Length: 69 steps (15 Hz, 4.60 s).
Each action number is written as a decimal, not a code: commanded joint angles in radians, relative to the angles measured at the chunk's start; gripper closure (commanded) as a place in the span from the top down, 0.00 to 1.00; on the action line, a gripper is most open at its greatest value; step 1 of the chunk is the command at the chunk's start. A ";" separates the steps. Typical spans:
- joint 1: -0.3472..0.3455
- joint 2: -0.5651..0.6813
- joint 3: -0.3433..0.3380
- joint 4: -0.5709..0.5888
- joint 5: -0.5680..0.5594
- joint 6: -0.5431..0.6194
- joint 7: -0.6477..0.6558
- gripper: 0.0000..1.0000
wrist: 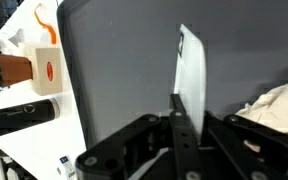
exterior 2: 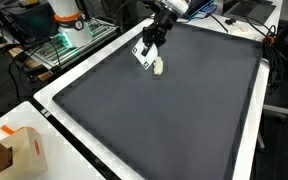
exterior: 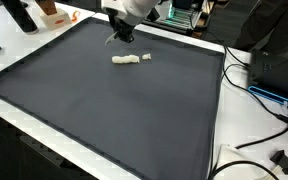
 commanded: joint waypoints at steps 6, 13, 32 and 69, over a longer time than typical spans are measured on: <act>0.031 0.037 -0.005 0.036 -0.026 -0.006 -0.052 0.01; 0.024 0.023 -0.002 0.027 -0.005 0.034 -0.115 0.01; -0.049 -0.217 -0.002 -0.116 0.171 0.325 -0.371 0.01; -0.103 -0.262 0.010 -0.328 0.559 0.555 -1.100 0.01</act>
